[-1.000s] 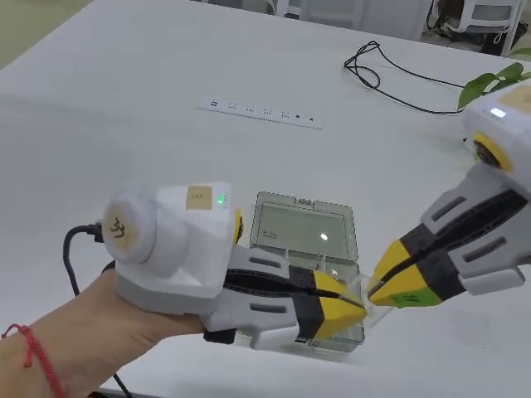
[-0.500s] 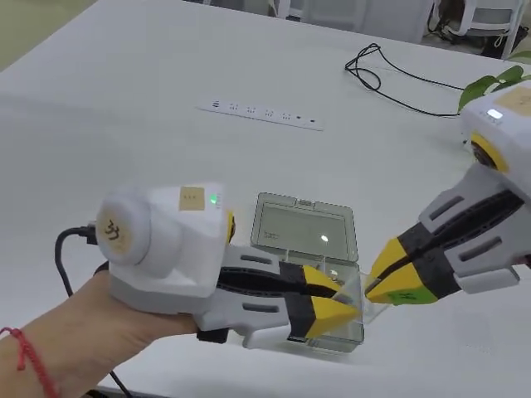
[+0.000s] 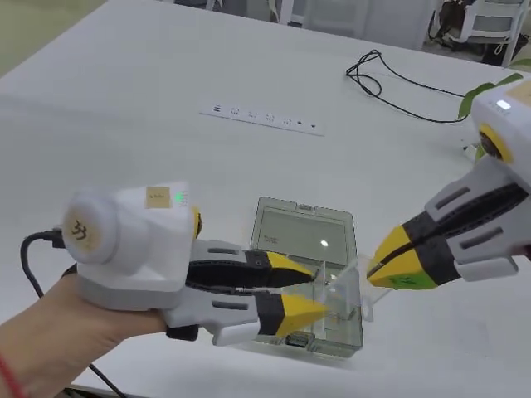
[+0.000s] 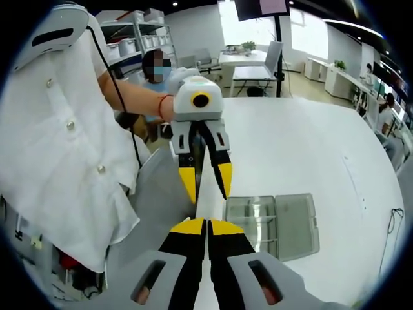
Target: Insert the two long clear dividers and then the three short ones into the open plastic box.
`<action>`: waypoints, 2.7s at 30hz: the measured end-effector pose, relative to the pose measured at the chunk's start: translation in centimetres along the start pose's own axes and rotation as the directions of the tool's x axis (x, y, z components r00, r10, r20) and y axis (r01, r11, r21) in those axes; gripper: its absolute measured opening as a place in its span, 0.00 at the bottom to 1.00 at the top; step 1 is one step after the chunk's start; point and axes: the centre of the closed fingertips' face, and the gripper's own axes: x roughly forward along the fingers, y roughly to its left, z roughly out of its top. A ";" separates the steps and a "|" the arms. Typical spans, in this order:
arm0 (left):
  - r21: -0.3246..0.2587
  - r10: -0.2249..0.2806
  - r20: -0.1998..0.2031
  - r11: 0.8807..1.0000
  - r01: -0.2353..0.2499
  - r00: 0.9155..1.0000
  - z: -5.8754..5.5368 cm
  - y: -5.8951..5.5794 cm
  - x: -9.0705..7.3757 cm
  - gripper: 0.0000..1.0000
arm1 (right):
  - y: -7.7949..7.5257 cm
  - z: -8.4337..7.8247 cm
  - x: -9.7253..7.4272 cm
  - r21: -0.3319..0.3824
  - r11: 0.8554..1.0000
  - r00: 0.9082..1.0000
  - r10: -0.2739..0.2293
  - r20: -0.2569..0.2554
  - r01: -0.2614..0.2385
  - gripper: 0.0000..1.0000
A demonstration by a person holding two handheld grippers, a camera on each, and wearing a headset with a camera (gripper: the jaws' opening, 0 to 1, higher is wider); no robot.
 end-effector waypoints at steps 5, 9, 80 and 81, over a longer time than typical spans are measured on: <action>-0.015 0.040 -0.008 0.999 -0.040 0.999 -0.5 0.8 -0.8 0.31 | -1.3 -0.4 0.1 0.006 0.999 0.999 -0.037 -0.012 0.037 0.03; -0.017 0.072 -0.017 0.997 -0.072 0.997 -1.1 1.5 -1.5 0.39 | -2.6 -1.0 0.7 0.005 0.998 0.997 -0.066 -0.026 0.066 0.03; -0.040 0.141 -0.085 0.989 -0.145 0.986 -5.2 3.9 -2.6 0.99 | -8.9 -7.1 10.0 0.025 0.988 0.986 -0.153 -0.061 0.155 0.02; -0.040 0.141 -0.086 0.989 -0.145 0.986 -5.3 3.9 -2.6 0.99 | -8.9 -7.1 10.0 0.019 0.988 0.986 -0.152 -0.062 0.153 0.02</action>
